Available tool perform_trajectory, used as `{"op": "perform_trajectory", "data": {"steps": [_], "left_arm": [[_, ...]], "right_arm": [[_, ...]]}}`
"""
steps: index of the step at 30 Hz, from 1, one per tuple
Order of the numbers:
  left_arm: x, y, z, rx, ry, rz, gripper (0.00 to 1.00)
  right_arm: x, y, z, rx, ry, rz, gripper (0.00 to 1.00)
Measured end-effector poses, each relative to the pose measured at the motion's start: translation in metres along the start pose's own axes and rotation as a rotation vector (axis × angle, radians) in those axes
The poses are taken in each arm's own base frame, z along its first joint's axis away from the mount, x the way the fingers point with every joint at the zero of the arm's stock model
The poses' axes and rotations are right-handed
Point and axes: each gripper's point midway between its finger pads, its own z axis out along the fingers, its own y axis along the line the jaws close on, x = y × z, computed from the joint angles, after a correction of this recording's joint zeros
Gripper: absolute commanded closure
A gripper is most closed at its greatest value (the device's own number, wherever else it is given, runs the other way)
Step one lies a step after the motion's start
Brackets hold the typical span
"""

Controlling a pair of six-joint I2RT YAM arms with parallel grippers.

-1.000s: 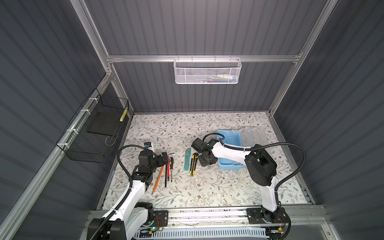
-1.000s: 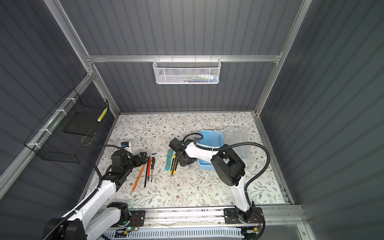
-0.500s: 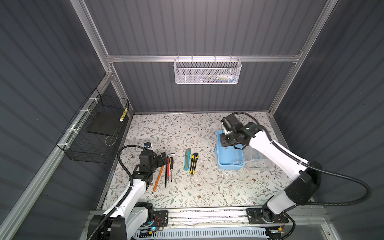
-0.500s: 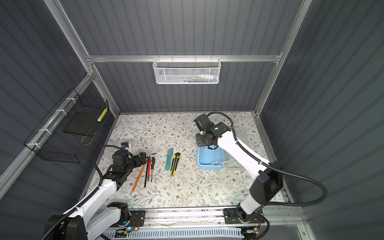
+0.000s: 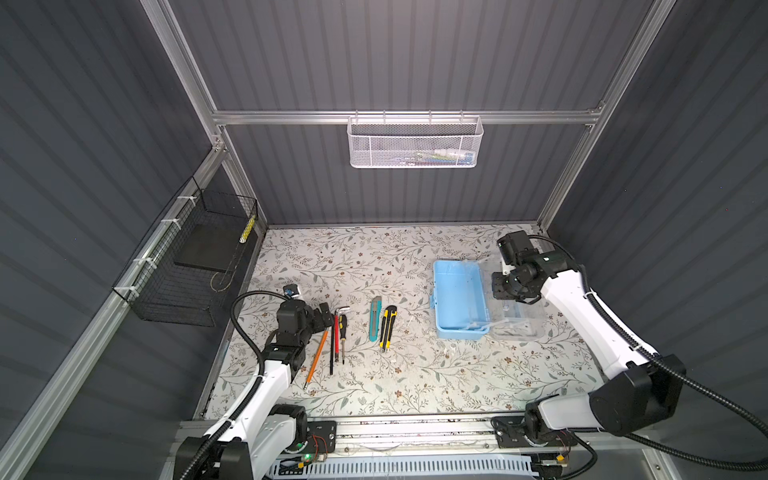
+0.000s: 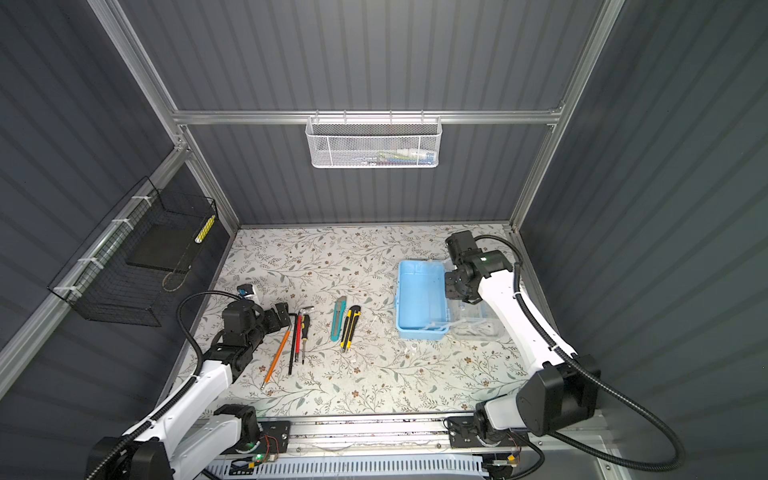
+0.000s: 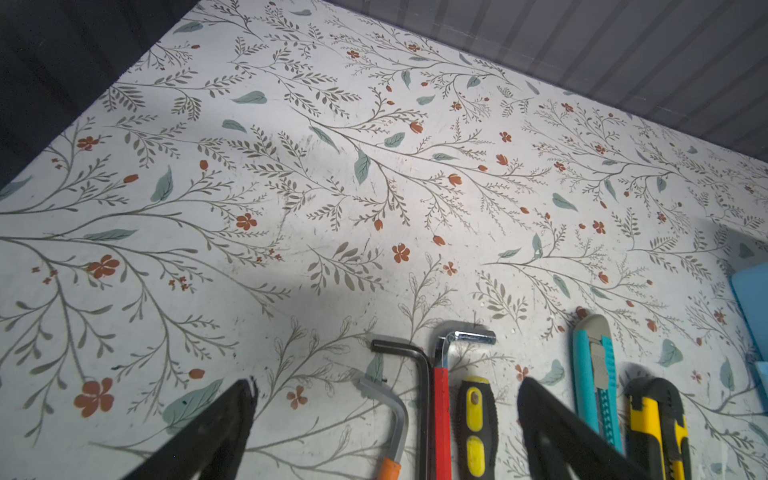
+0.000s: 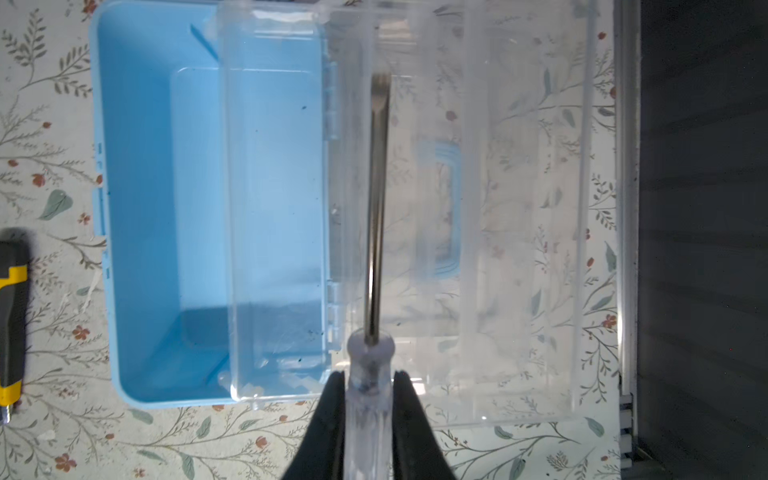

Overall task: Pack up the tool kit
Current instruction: 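Lift the clear-handled screwdriver with the right gripper and carry it over the open box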

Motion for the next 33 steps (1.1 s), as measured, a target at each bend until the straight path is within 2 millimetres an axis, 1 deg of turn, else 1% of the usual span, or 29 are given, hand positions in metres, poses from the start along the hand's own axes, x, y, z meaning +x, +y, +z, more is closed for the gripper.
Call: {"op": "perform_trajectory", "data": {"steps": [2,4,7,10,12,17,21,26,33], "left_arm": [[0.006,0.001,0.005,-0.005,0.028,0.003,0.01],[0.011,0.002,0.008,-0.008,0.049,0.006,0.01],[0.011,0.002,0.008,-0.010,0.050,0.005,0.01],[0.010,0.002,0.008,-0.012,0.049,0.005,0.01],[0.009,0.002,0.008,-0.016,0.045,0.002,0.01],[0.008,0.005,0.008,-0.033,0.040,-0.002,0.01],[0.008,0.006,0.010,-0.045,0.056,0.000,0.01],[0.007,0.007,0.014,-0.059,0.070,-0.001,0.01],[0.008,0.008,0.017,-0.068,0.083,0.001,0.01]], "right_arm": [[-0.004,-0.007,0.006,0.009,-0.003,0.010,1.00],[-0.008,-0.007,0.014,0.013,0.006,-0.001,1.00],[-0.011,-0.003,0.034,0.018,0.047,-0.031,1.00],[-0.008,-0.003,0.053,0.022,0.096,-0.054,1.00],[-0.010,-0.006,0.055,0.022,0.090,-0.052,1.00],[-0.018,-0.016,0.050,0.011,0.053,-0.047,1.00],[-0.022,-0.020,0.046,-0.004,0.036,-0.044,1.00],[-0.021,-0.020,0.049,-0.017,0.049,-0.053,1.00],[-0.021,-0.013,0.048,-0.061,0.057,-0.052,0.96]]}}
